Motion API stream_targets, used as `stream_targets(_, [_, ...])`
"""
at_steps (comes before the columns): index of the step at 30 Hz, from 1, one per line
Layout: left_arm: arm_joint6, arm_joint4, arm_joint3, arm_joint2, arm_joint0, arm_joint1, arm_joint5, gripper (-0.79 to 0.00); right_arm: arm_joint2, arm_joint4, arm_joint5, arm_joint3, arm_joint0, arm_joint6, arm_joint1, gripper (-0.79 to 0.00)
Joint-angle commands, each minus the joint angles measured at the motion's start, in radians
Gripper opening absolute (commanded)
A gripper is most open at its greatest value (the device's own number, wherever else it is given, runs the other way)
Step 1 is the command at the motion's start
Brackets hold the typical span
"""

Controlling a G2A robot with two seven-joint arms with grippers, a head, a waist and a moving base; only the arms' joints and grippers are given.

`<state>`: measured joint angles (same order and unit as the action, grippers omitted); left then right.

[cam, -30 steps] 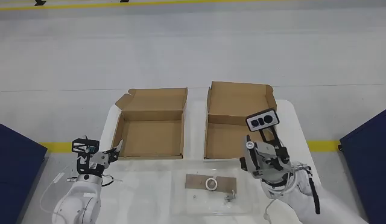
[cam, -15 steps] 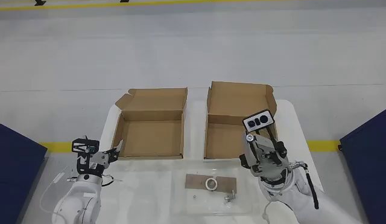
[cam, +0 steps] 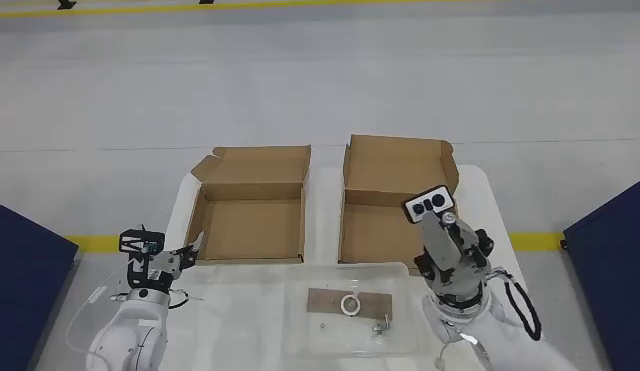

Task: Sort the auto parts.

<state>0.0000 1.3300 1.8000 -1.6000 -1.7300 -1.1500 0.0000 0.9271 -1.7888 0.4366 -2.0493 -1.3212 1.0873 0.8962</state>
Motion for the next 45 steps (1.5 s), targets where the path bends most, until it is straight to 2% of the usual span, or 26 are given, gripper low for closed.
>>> stream_targets(1, [0.0,0.0,0.0,0.0,0.0,0.0,0.0,0.0,0.007,-0.01,-0.012,0.007,-0.004,0.016,0.008,-0.785])
stream_targets(4, [0.0,0.0,0.0,0.0,0.0,0.0,0.0,0.0,0.023,0.018,-0.019,0.017,-0.006,0.017,0.017,-0.785])
stream_targets(13, [0.0,0.0,0.0,0.0,0.0,0.0,0.0,0.0,0.08,0.271,-0.025,0.011,-0.028,-0.101,0.026,-0.785])
stream_targets(18, [0.0,0.0,0.0,0.0,0.0,0.0,0.0,0.0,0.094,0.288,-0.035,-0.009,-0.043,-0.11,0.038,-0.785])
stream_targets(27, [0.0,0.0,0.0,0.0,0.0,0.0,0.0,0.0,0.112,0.141,-0.072,-0.023,-0.055,0.012,0.068,-0.785])
stream_targets(32, [0.0,0.0,0.0,0.0,0.0,0.0,0.0,0.0,0.126,0.114,-0.107,-0.031,-0.057,0.056,0.083,-0.785])
stream_targets(36, [0.0,0.0,0.0,0.0,0.0,0.0,0.0,0.0,0.144,0.153,-0.113,-0.028,-0.058,0.052,0.091,-0.785])
stream_targets(45, [0.0,0.0,0.0,0.0,0.0,0.0,0.0,0.0,0.214,0.387,-0.096,-0.033,-0.085,-0.064,0.096,-0.785])
